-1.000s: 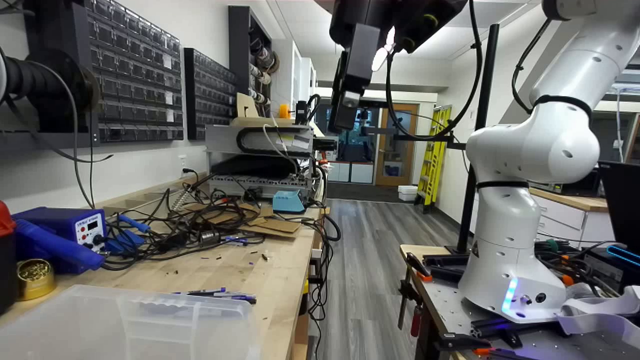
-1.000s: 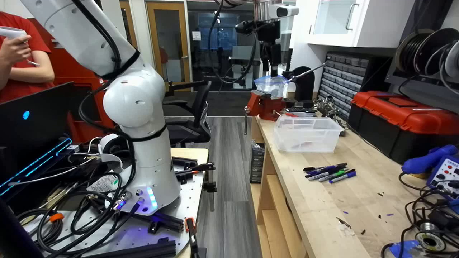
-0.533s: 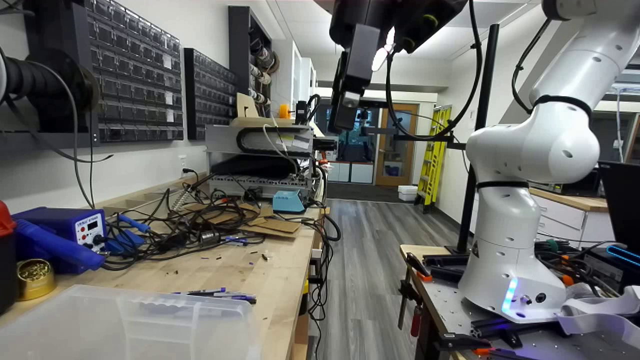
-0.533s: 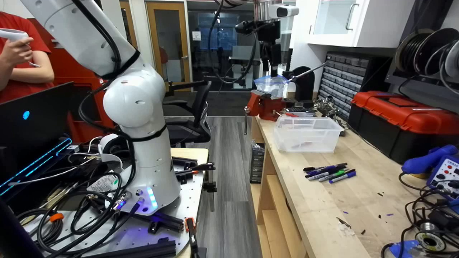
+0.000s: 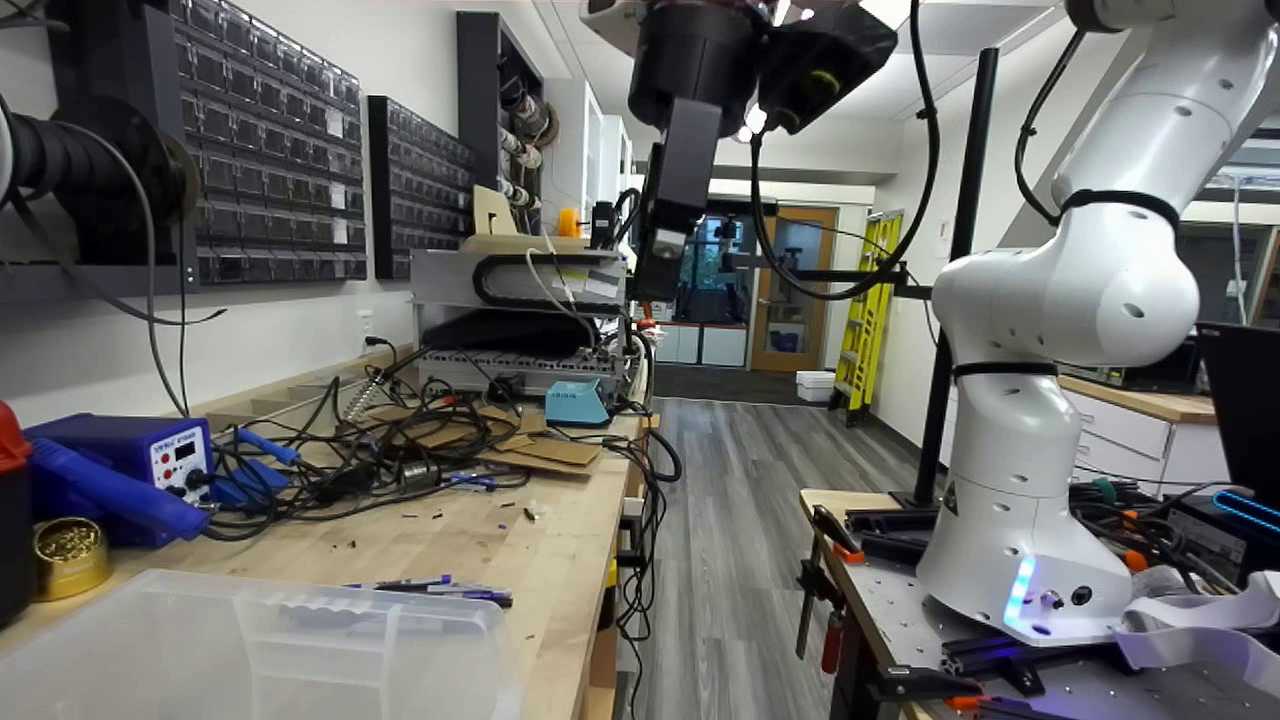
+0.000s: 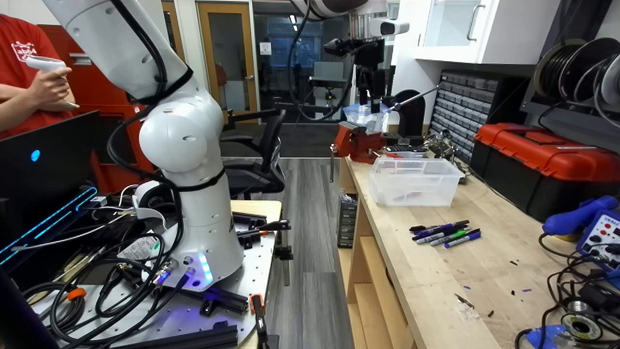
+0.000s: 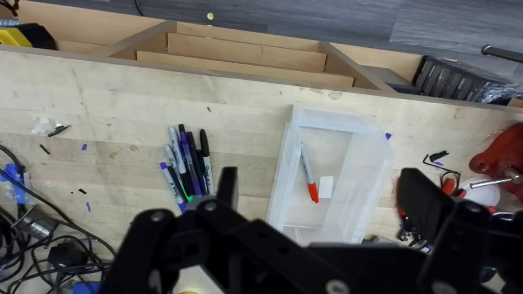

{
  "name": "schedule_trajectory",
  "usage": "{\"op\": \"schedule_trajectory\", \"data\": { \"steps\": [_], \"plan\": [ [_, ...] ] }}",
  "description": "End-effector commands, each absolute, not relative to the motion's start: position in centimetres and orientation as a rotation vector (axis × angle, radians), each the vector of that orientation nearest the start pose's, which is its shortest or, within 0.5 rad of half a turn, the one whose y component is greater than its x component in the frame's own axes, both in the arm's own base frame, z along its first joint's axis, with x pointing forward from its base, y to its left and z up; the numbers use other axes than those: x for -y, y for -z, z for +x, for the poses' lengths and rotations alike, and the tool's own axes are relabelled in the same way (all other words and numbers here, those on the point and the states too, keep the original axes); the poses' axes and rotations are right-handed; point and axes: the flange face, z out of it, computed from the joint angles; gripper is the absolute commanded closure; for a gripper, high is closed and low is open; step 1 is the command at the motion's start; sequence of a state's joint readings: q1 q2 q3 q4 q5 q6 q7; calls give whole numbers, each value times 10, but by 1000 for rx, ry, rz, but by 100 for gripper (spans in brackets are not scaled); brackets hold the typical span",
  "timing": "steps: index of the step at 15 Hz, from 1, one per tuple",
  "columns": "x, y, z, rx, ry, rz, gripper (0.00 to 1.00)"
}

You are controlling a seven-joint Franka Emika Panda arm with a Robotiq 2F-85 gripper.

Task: Put a pen in the storage box

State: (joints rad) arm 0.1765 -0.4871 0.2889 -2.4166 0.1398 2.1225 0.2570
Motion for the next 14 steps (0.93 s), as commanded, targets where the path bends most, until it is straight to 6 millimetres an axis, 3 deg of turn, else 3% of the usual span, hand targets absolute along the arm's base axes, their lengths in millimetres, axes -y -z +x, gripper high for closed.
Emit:
{"op": "schedule_trajectory", "data": {
  "steps": [1, 8, 14],
  "plan": [
    [-210, -474, 407, 170, 288, -3089, 0],
    [-206, -408, 474, 190, 331, -3171, 0],
    [-200, -374, 515, 178, 301, -3235, 0]
  ]
}}
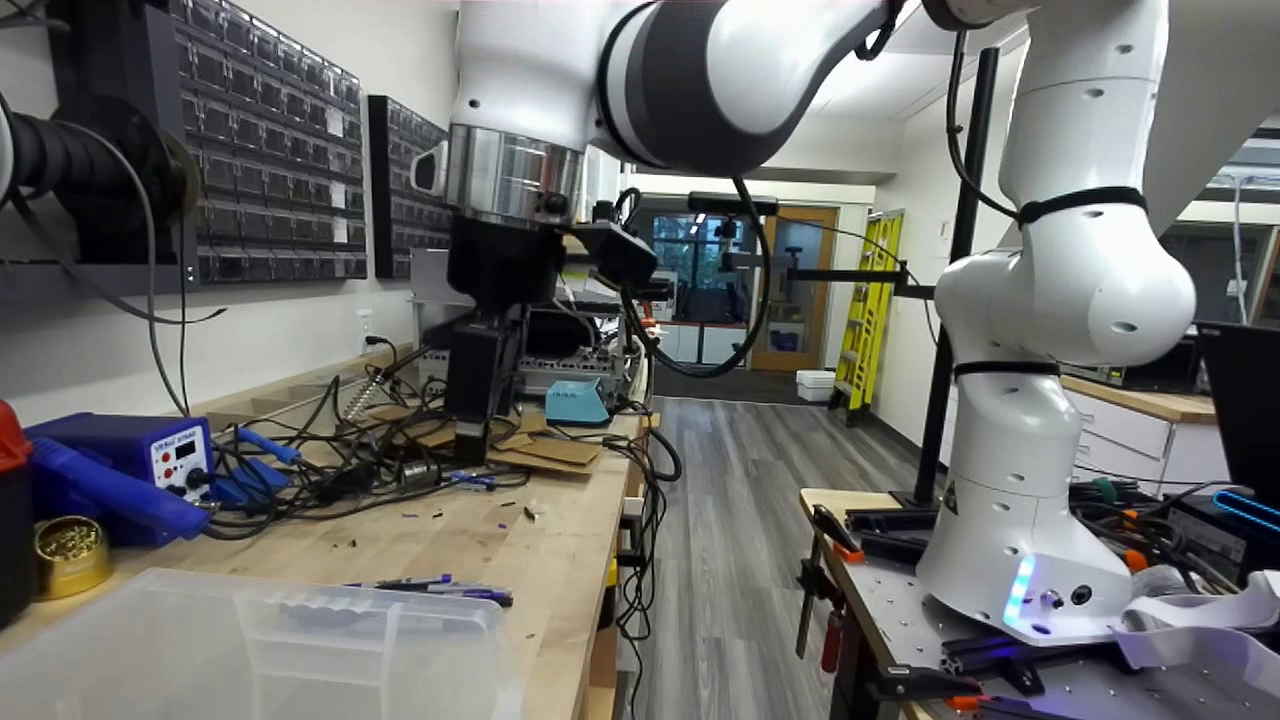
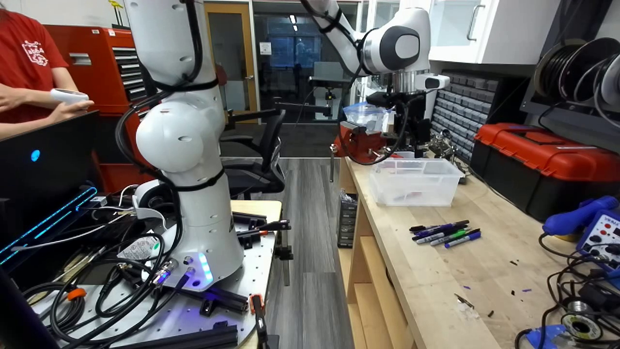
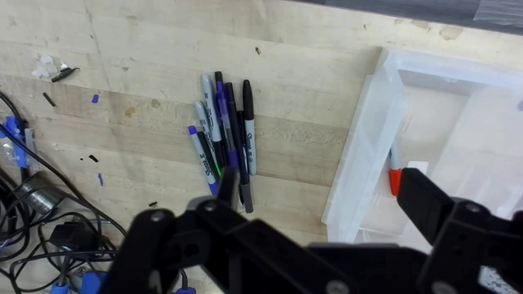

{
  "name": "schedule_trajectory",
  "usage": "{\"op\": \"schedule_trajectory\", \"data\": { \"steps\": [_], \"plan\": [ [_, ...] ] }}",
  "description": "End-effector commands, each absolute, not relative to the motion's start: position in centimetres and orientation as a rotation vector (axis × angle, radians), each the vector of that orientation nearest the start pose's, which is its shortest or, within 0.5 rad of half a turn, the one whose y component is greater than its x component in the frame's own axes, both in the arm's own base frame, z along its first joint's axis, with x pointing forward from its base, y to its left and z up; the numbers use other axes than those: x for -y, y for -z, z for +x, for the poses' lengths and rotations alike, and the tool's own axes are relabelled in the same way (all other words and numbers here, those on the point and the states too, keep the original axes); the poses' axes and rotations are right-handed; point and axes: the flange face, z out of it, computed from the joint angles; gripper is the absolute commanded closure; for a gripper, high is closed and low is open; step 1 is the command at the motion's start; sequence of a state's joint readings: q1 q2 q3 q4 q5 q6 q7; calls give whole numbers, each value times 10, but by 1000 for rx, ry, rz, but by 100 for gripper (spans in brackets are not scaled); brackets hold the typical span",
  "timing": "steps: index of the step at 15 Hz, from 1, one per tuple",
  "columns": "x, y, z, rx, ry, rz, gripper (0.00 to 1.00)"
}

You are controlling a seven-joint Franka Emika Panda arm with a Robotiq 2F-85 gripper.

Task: Put a pen in the storage box

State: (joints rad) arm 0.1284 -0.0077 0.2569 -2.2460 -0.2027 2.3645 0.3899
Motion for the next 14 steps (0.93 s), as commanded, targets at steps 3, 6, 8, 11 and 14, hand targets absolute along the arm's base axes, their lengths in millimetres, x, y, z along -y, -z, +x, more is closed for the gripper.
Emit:
{"op": "schedule_trajectory", "data": {
  "steps": [3, 6, 8, 11, 14],
  "plan": [
    [-198, -358, 528, 185, 275, -3258, 0],
    [-194, -353, 525, 206, 233, -3244, 0],
    [-196, -349, 528, 206, 223, -3244, 0],
    [-197, -350, 529, 208, 226, -3242, 0],
    [-196, -350, 530, 201, 234, -3241, 0]
  ]
}}
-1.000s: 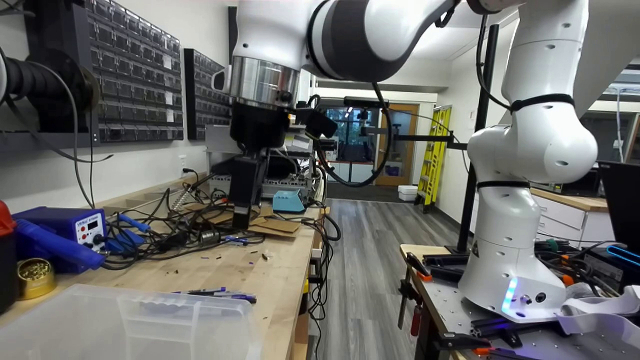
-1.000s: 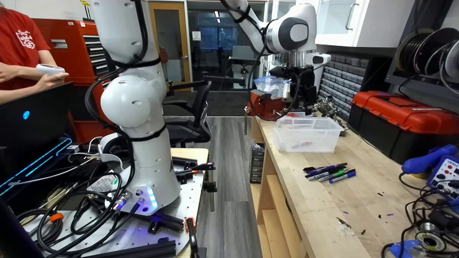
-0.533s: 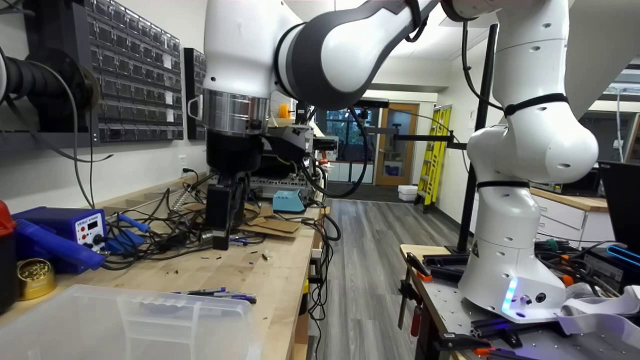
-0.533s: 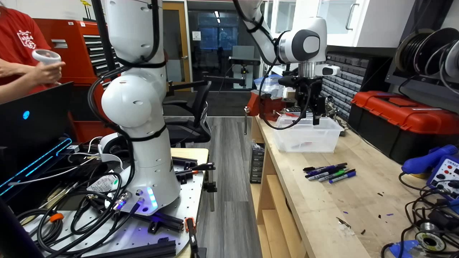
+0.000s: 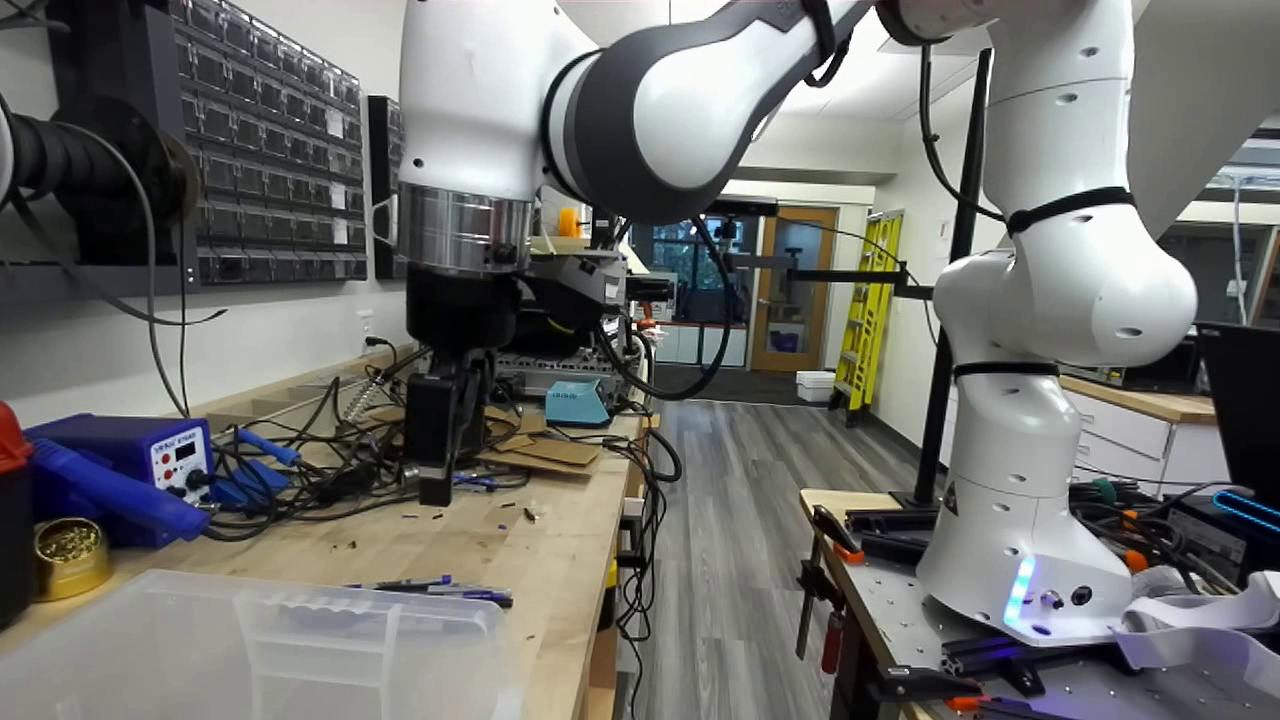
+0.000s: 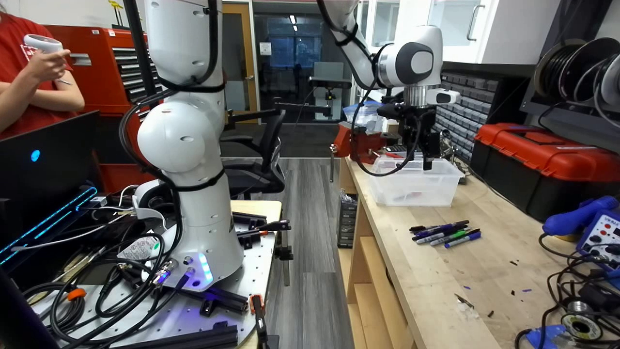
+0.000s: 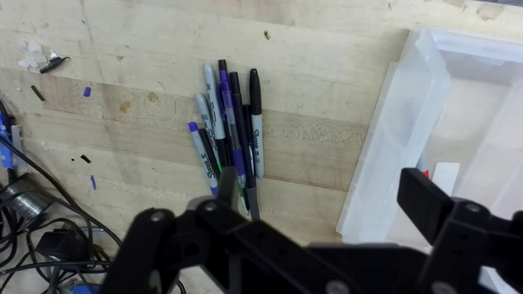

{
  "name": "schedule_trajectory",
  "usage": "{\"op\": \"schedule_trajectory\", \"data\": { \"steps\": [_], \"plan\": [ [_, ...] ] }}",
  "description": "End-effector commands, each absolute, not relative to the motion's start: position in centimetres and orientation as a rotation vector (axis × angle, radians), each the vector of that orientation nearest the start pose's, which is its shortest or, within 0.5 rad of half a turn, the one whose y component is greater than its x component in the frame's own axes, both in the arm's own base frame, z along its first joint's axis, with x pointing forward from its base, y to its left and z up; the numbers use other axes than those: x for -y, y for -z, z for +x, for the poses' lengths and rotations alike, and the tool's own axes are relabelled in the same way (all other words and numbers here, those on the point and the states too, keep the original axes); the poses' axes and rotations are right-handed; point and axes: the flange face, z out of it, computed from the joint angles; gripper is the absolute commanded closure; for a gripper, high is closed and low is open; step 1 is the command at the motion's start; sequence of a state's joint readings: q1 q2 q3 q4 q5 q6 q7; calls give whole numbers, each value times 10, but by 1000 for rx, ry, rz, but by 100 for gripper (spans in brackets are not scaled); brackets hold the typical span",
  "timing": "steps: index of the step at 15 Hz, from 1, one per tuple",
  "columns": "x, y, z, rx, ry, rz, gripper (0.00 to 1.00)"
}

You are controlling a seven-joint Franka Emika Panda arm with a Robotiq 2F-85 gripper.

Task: Put a pen in the storage box

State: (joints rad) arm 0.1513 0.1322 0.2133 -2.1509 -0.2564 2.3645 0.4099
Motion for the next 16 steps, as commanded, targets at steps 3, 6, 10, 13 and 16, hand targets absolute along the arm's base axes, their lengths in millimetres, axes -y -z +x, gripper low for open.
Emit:
{"op": "schedule_trajectory", "data": {
  "steps": [3, 6, 10, 13, 16],
  "plan": [
    [-193, -346, 537, 181, 255, -3239, 0],
    [-189, -340, 546, 155, 250, -3245, 0],
    [-183, -319, 562, 112, 229, -3250, 0],
    [-176, -297, 574, 82, 189, -3258, 0],
    [-171, -275, 585, 50, 143, -3266, 0]
  ]
}}
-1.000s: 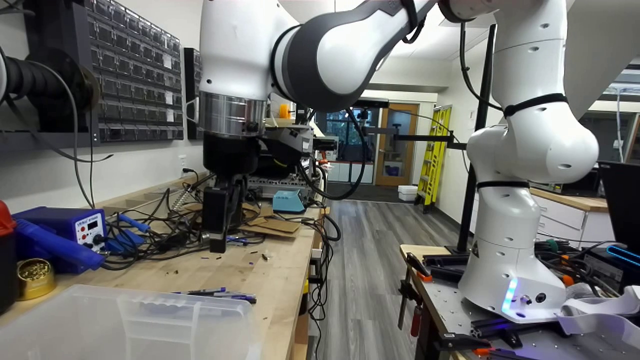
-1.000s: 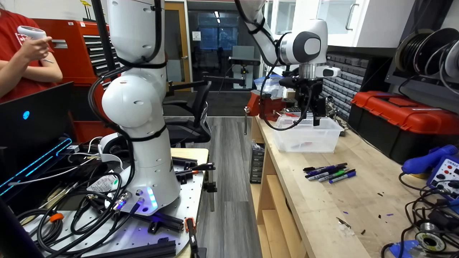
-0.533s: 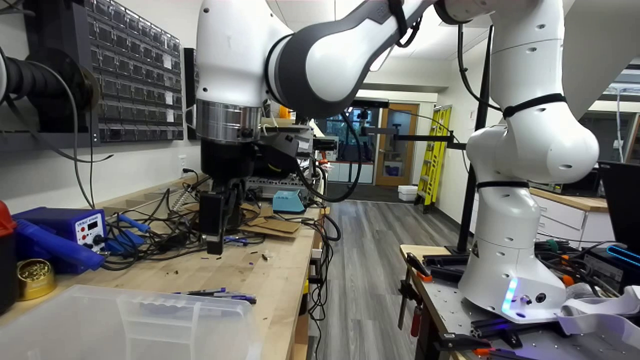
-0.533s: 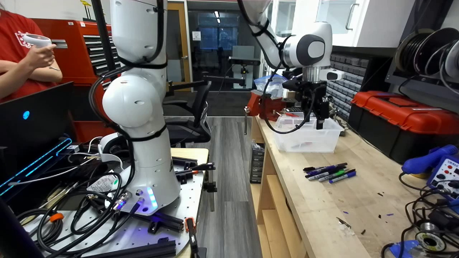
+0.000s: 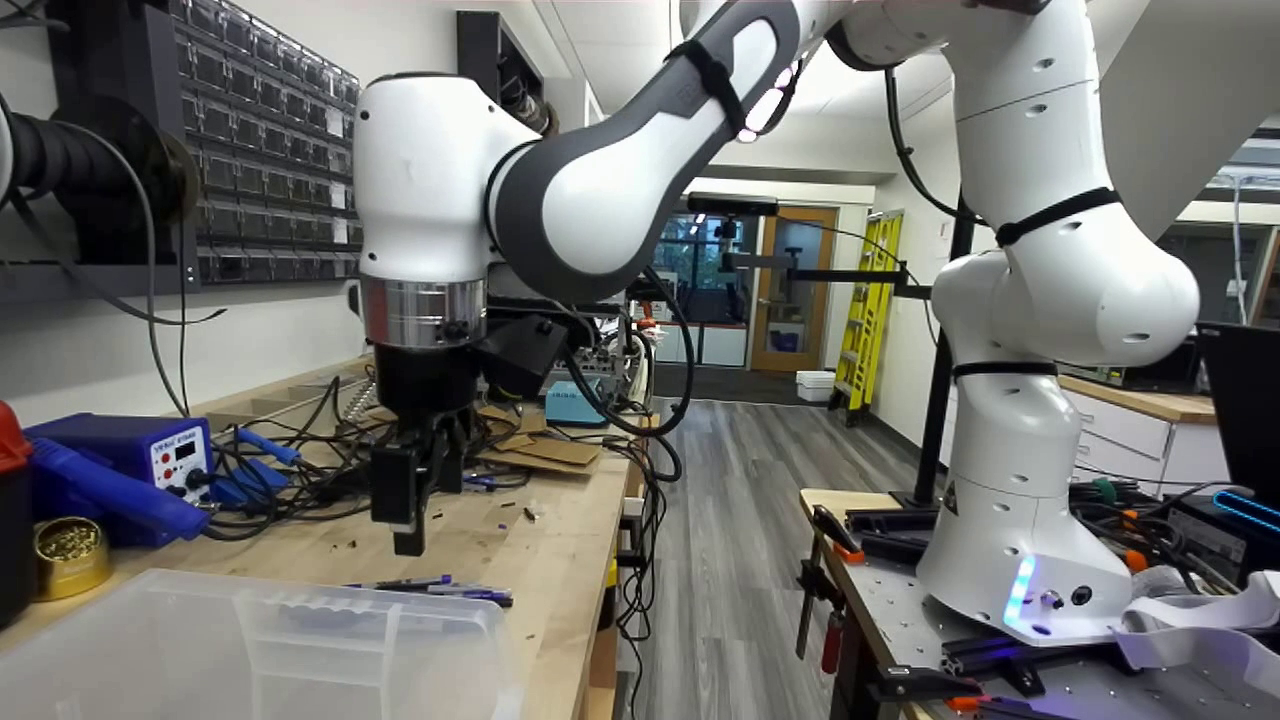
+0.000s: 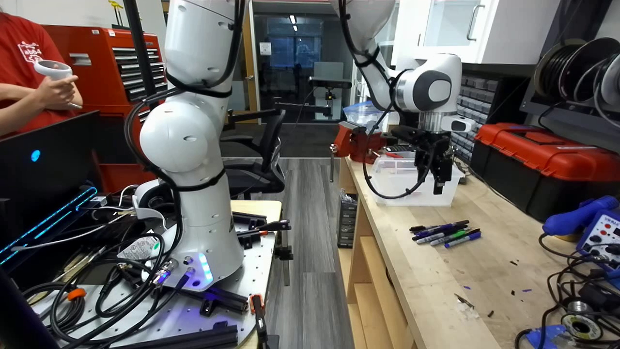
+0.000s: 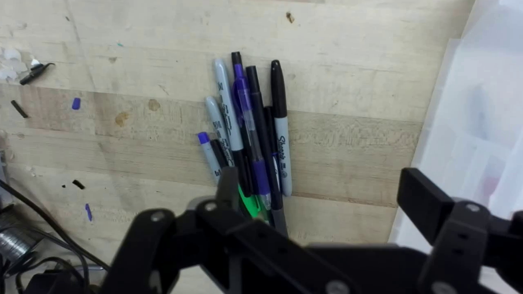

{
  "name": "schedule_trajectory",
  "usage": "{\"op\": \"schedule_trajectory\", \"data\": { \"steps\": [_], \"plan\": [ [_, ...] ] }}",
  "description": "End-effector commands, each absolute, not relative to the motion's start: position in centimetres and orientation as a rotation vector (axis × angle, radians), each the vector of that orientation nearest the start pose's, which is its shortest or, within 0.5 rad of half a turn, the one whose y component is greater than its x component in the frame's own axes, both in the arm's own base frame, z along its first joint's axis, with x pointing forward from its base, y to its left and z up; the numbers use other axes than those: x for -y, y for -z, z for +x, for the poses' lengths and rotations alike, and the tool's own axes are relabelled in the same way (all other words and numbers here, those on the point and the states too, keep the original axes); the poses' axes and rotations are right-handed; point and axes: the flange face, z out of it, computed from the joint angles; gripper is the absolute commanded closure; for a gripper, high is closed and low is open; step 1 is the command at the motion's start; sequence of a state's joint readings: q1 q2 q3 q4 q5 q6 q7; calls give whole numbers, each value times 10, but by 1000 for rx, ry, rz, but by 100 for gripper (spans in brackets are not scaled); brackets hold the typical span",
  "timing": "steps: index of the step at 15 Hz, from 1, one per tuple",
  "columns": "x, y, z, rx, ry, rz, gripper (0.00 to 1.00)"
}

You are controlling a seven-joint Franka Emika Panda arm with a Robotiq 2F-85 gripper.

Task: Put a pen in the storage box

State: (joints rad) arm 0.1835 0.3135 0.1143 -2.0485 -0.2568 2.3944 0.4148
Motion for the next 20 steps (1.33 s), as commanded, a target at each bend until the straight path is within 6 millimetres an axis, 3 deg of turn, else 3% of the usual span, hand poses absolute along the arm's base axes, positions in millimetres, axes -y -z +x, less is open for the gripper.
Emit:
{"op": "schedule_trajectory", "data": {
  "steps": [1, 11, 20],
  "plan": [
    [-169, -267, 588, 40, 122, -3267, 0],
    [-159, -216, 598, -85, -63, -3240, 0],
    [-156, -200, 598, -198, -157, -3190, 0]
  ]
}}
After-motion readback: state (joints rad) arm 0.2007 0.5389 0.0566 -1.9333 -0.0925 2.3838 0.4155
